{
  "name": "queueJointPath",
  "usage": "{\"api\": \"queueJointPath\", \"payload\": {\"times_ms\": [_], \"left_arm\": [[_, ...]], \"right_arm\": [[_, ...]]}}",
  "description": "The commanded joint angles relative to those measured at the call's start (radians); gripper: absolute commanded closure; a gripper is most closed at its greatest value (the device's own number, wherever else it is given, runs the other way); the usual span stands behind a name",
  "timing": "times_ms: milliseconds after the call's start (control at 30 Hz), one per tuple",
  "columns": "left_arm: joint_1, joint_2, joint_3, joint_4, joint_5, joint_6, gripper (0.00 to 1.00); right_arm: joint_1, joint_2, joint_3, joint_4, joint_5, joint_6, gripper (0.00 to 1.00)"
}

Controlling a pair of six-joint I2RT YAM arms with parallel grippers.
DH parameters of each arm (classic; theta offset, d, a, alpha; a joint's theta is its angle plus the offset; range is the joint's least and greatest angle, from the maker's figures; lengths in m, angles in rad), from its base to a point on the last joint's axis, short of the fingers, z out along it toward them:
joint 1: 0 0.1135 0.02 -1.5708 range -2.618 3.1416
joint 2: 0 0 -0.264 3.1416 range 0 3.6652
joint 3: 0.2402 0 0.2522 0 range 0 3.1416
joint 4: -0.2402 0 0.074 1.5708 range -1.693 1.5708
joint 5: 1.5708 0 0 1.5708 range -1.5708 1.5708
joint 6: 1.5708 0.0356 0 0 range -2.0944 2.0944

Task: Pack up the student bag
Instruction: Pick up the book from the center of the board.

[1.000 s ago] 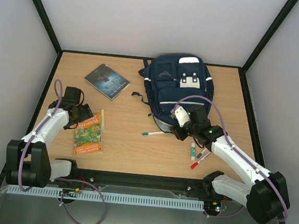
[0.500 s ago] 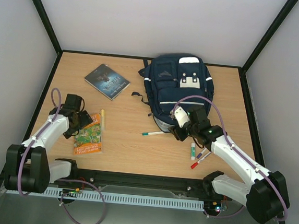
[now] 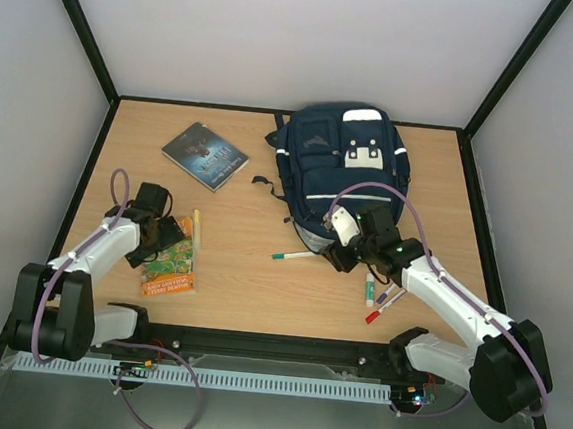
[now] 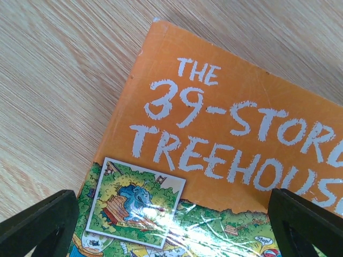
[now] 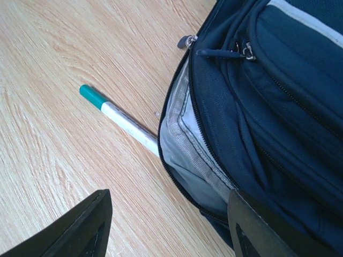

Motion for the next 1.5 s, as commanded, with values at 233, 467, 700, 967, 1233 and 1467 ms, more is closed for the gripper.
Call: {"api": "queueJointPath", "payload": {"times_ms": [233,467,700,967,1233,1467], "left_arm": [[-0.239,0.004,-0.054,0.098,0.159,-0.131,0.01],[-0.346,-0.109,-0.019,0.031,0.108,-0.205,0.03],[-0.345,-0.141,-0.051,-0.027,-0.01,-0.142,0.02],[-0.347,-0.157,-0.147,0.112,0.161,-0.084,0.06],[-0.347,-0.216,-0.208,0.145,0.273,-0.08,0.08],[-0.352,-0.298,-0.252,0.189,0.396,-0.088,0.12]], "right_arm": [[0.0,0.037,0.036,-0.056,-0.046,0.002,0.4],[-0.001,0.055,0.076,-0.093,-0.087,0.024,0.4],[0.055,0.206,0.245,-0.177,-0.427,0.187,0.51],[0.217,0.443,0.403,-0.174,-0.475,0.29,0.57],[0.278,0.669,0.538,-0.19,-0.438,0.38,0.57],[0.278,0.779,0.607,-0.189,-0.438,0.395,0.57]]}}
